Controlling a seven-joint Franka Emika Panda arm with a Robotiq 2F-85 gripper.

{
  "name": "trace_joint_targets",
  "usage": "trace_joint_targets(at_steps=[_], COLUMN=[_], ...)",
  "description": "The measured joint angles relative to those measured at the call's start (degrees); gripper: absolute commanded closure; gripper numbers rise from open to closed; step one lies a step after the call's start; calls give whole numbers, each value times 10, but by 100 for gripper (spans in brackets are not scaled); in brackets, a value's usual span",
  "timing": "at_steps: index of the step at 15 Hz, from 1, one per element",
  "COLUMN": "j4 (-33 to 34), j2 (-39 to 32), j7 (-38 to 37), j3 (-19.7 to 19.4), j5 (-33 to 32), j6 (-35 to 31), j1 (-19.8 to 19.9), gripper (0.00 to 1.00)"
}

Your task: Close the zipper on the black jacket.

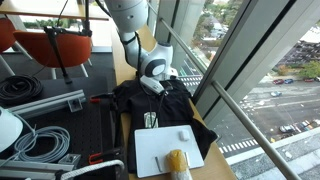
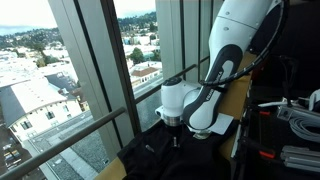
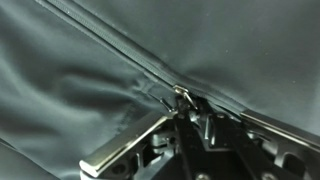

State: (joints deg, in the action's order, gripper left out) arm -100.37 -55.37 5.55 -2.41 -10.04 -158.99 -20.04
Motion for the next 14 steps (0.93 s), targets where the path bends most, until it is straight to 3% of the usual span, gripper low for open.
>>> trace_joint_targets(at_steps=[14], j4=[6], j2=[-2], j7=[-11], j3=[-7], j5=[-61], j6=[-7], j1=[-49], gripper=[96])
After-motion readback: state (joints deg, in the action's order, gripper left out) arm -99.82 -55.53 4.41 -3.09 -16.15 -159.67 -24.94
